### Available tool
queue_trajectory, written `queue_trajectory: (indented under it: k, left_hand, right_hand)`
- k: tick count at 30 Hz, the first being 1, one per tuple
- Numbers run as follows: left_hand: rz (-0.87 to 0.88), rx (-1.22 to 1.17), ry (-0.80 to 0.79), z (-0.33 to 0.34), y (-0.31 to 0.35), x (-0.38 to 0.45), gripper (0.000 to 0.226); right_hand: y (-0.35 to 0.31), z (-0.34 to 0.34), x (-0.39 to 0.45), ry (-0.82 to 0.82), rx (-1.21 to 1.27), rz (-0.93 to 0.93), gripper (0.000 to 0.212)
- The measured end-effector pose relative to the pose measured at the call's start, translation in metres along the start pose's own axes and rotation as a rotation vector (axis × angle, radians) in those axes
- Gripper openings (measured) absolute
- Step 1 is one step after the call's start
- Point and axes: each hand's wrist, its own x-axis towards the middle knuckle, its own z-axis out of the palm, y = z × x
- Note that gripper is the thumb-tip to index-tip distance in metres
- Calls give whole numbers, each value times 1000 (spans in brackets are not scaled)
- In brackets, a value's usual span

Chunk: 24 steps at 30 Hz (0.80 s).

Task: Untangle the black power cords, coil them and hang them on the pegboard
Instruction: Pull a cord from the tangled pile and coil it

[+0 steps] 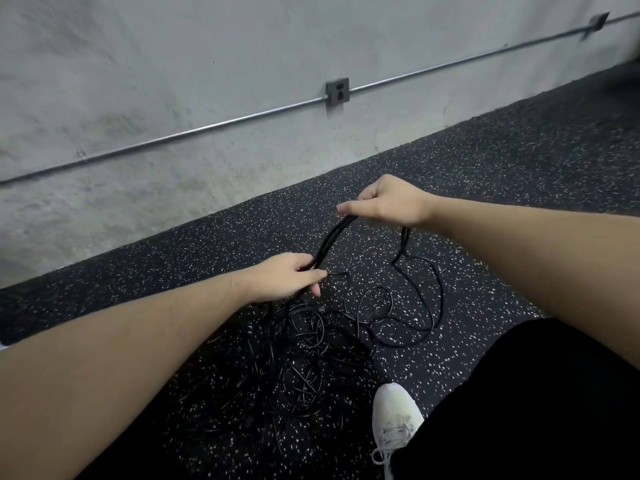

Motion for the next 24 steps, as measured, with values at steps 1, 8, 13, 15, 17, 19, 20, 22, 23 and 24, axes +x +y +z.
queue_trajectory:
  k: [1,8,13,15,17,19,20,22,23,24]
  left_hand:
    - [6,26,-6,-1,-1,1,27]
    - [3,76,109,-3,-3,-1,12]
    - [51,-46,118,-11,13,2,56]
    - [78,-104,151,-14,20,3,59]
    - [103,-128,159,-16,21,3,57]
    - [121,-117,135,-16,19,1,48]
    - [128,-105,127,-16,18,0,40]
    - [132,-100,144,-13,15,-1,19]
    - [127,-113,153,-12,14,0,10]
    - [115,-118,158,-11,11,0,4]
  right_hand:
    - [2,0,1,22,-3,2,57]
    - [19,3,0,-118,-379,131,37]
    - [4,21,-3,-282,-445,66,21]
    - [-5,30,1,-302,-452,9,13]
    - [-13,37,4,-324,-412,-37,12]
    - [-19,38,6,-349,-356,-53,27]
    - [-21,38,5,-363,-330,-55,31]
    - [-24,35,3,-371,-283,-60,34]
    - [-25,33,2,-354,-255,-65,35]
    - [-27,31,0,-328,-219,-72,38]
